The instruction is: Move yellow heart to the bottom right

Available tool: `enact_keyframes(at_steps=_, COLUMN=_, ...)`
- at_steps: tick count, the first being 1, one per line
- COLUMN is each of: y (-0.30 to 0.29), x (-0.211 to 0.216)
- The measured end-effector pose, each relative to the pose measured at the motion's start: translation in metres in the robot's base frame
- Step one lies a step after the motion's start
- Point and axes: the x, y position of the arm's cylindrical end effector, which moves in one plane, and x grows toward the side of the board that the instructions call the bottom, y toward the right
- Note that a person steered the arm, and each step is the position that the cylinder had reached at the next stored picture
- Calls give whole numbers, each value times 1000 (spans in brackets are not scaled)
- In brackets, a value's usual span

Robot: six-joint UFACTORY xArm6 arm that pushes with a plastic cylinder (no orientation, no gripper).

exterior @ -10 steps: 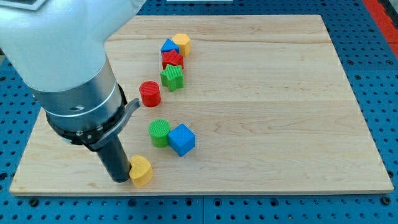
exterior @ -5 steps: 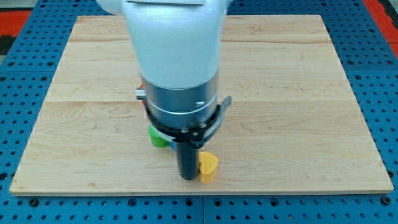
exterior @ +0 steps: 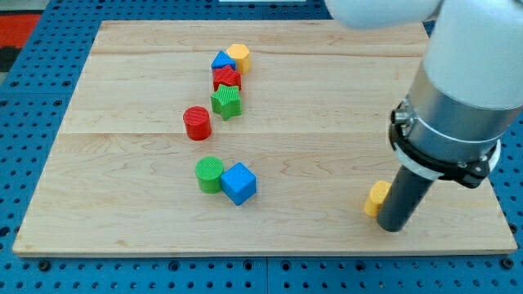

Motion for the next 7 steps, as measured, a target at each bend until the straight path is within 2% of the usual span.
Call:
enact_keyframes(at_steps=2, y=-74, x=-1)
enact_keyframes(at_steps=3, y=-87, x=-21)
enact_keyframes(at_steps=6, y=25, x=-30)
enact_keyframes(at_steps=7, y=45, x=-33)
